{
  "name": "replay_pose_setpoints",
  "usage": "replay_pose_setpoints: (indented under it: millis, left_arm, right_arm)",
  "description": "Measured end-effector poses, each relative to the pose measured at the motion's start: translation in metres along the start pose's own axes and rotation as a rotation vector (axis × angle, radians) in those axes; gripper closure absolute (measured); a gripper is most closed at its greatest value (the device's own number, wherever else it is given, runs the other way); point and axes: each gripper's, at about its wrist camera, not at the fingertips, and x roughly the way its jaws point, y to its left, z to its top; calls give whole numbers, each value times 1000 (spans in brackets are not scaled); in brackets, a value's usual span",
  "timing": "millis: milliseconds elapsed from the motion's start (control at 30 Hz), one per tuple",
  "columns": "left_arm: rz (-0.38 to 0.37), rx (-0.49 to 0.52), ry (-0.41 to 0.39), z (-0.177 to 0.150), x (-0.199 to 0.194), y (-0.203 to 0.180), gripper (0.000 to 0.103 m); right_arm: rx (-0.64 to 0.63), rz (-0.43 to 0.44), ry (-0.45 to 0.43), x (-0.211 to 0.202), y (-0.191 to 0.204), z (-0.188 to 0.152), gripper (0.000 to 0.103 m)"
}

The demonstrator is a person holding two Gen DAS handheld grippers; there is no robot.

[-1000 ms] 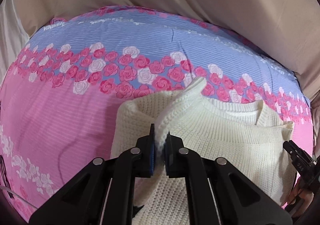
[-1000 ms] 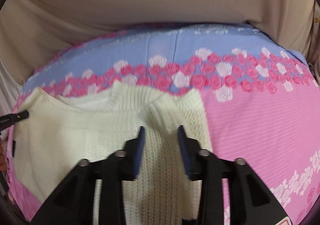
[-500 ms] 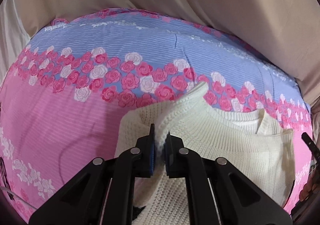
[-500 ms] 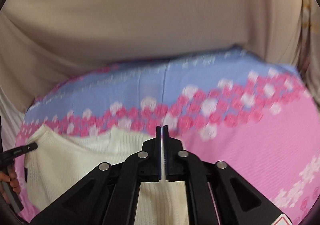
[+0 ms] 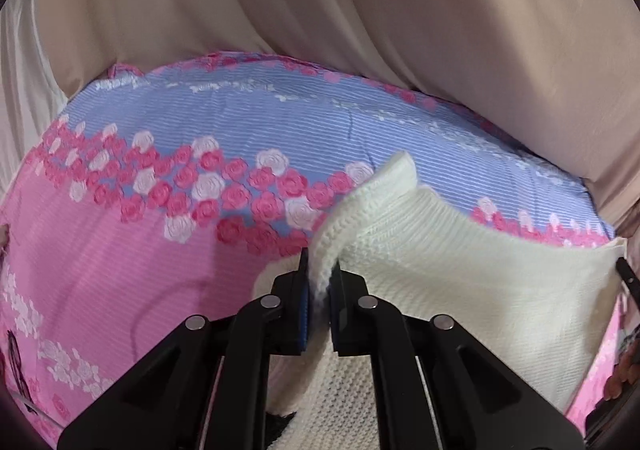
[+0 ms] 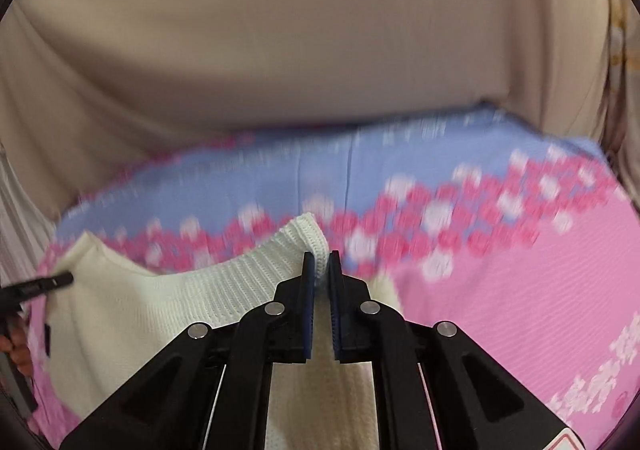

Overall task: Fold small clothes
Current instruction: 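Pinch and smooth the folded sweater edge with both grippers, then lift the pinched sweater edge with both grippers and fold it over the body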

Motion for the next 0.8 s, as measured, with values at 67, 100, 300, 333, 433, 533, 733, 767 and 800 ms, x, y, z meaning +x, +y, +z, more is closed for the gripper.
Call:
replay_pose_setpoints:
  millis: [67,100,300,333,433,533,733,767,800]
  left_arm:
    - [35,19,59,-2,26,-1,96]
    - [34,7,98,-6,35,2,96]
    - [60,16,99,-17,41,10,96]
    - [53,5,120,-18,48,12,96]
    - [59,25,125,-22,44,7,91]
    - [52,40,102,-32,22,3,58]
    - [18,-67,106,-100,-36,24,21]
    - [14,-90,119,-111,-40,27,21]
    - [13,-118,138,-123,-43,32,21]
  right_arm:
    - [-6,-22,-5,7,-6,7,97]
    - [-17,-47,43,24,-9,5,97]
    - [-19,-50,31,26,-7,-5,97]
    - [-24,-61,60,34,-9,-6,97]
    - [-24,-92,209,73,-18,-21,96]
    - [-43,-109,177,57,-9,-27,89]
    - [-15,-112,141,-25,-5,-76,50]
    - [7,-110,164,-35,-9,-91,48]
    - [28,-113,187,-43,-12,-106,46]
